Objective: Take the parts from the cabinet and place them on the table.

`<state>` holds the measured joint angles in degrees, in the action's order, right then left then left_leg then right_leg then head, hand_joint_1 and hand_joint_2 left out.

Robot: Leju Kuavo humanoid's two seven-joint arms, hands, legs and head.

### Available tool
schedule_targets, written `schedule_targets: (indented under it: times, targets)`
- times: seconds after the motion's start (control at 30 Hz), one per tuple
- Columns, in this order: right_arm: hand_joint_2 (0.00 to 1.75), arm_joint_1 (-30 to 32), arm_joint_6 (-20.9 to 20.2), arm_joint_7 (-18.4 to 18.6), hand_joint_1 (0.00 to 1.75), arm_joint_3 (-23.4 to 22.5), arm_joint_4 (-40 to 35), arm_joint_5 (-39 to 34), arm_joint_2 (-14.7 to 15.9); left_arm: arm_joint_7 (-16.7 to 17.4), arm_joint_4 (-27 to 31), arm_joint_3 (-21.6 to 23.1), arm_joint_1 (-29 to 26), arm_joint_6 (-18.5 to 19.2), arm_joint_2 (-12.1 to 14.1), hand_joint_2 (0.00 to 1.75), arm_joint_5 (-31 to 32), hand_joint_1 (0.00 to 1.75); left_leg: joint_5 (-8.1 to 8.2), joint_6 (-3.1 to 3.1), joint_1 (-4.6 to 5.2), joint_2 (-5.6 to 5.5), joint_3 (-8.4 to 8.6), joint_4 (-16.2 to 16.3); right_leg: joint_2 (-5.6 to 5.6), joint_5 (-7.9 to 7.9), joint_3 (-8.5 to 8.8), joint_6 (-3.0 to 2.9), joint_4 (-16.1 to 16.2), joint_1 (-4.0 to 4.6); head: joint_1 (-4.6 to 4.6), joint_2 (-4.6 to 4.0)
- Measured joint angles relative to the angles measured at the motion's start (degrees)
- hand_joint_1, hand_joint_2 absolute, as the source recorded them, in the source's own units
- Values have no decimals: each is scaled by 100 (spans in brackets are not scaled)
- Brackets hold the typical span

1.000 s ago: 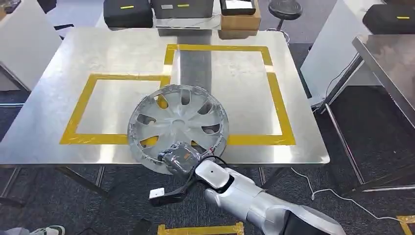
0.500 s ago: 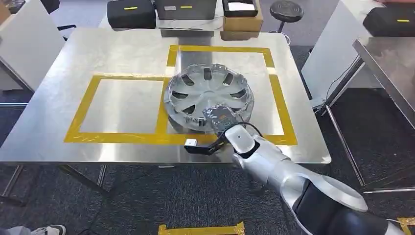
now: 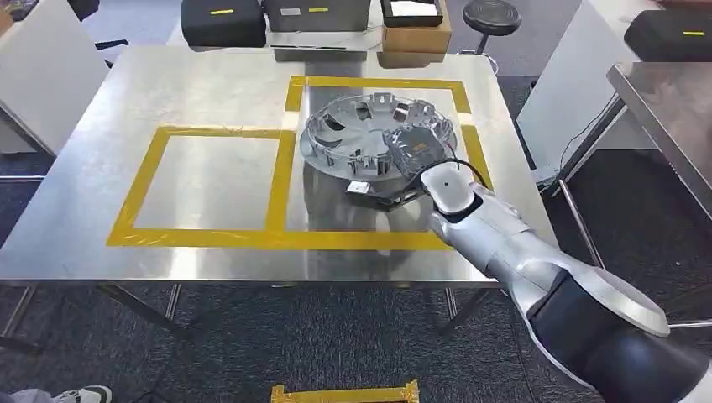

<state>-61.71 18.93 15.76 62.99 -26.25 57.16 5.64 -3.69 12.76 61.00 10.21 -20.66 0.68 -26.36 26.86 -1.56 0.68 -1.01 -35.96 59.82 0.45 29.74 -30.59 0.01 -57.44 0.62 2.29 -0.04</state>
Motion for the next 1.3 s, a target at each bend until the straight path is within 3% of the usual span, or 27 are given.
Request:
schedule_targets:
  times: [0.27, 0.3, 0.4, 0.53, 0.63, 0.77, 1.1, 1.3]
  targets:
    - [175, 347, 356, -140, 164, -46, -42, -83, 0, -55, 0, 0, 0, -44, -17, 175, 90, 0, 0, 0, 0, 26, 0, -1, 3, 0, -1, 0, 0, 0, -4, 0]
    - [175, 359, 371, -146, 0, -55, -59, -92, 2, -61, 0, 0, 0, -33, -17, 175, 85, 0, 0, 0, 0, 30, 0, -1, 5, 0, -1, 0, 0, 0, 0, -2]
    - [175, 388, 477, -181, 0, -157, -96, -149, 0, -112, 0, 0, -1, 37, -17, 175, 63, 0, 1, 0, 0, 48, 0, -1, 17, 0, -2, 0, -1, 0, -4, 0]
    - [175, 428, 1177, -284, 0, -437, -321, -773, 22, -136, 0, 0, -19, -37, -15, 175, 13, 0, 1, 0, 1, 65, 0, -1, 29, -1, -3, 0, -1, 0, 0, 0]
    - [175, 413, 1348, -351, 0, -655, -542, -1002, 31, -149, 0, 0, -29, -63, -15, 175, 0, 0, 5, -2, 1, 73, 4, -1, 37, -1, -3, 0, -1, 0, -5, 0]
    - [175, 590, 1748, -756, 0, -1071, -1114, -2113, 33, -177, 0, 0, -68, -149, -13, 175, -79, 0, 5, -2, 1, 79, 4, -1, 41, -1, -2, 1, -1, 1, 0, 0]
    - [175, 1080, 1596, -946, 0, -1724, -2880, -3167, 57, -304, -4, 0, -91, -177, 0, 175, -177, 0, 7, 0, -2, 62, 7, -2, 45, 0, -3, 0, -1, 1, -4, 0]
    - [175, 1241, 1567, -966, 0, -1897, -3541, -3250, 83, -317, -4, 0, -91, -184, 11, 175, -188, 0, 7, 0, -1, 26, 8, -2, 38, 0, -2, 0, -1, 0, -2, 0]
